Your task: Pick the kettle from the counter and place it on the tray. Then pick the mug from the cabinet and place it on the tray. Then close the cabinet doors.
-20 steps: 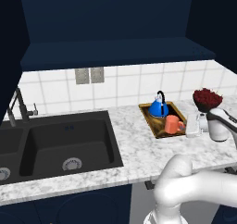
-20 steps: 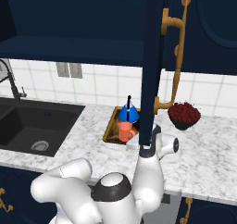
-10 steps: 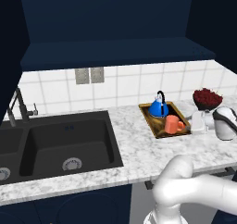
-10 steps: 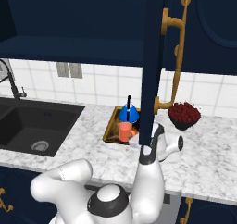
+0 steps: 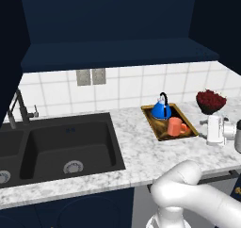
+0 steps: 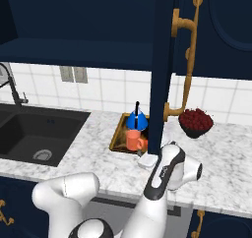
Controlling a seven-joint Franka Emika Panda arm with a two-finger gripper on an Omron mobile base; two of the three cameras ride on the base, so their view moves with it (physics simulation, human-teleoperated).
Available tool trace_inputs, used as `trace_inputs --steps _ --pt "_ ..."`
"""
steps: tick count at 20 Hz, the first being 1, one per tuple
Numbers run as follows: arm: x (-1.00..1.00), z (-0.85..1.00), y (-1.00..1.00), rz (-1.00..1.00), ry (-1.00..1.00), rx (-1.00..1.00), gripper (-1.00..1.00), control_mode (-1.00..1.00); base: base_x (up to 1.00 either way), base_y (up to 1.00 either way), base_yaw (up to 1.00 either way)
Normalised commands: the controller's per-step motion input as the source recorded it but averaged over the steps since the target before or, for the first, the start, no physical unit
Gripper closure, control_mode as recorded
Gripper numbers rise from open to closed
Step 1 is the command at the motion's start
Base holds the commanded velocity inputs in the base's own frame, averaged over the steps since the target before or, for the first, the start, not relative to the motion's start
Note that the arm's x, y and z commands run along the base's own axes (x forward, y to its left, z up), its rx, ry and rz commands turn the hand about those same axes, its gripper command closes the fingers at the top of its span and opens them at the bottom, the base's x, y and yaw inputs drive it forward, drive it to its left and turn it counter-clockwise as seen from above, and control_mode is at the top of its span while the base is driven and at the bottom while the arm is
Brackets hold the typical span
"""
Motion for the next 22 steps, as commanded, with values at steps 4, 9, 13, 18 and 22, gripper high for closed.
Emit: trace_inputs --steps 4,9,13,18,22 --pt "-0.37 0.52 -0.12 0.0 -0.23 0.09 -1.0 -1.0 0.0 0.0 0.0" --pt "-0.05 0.53 -0.34 0.0 -0.18 0.09 -1.0 -1.0 0.0 0.0 0.0" --pt "0.0 0.52 -0.46 0.0 -0.2 0.09 -1.0 -1.0 0.0 0.0 0.0" --pt "0.0 0.44 -0.58 0.0 -0.19 0.11 -1.0 -1.0 0.0 0.0 0.0" --pt "0.0 0.43 -0.61 0.0 -0.18 0.1 -1.0 -1.0 0.0 0.0 0.0"
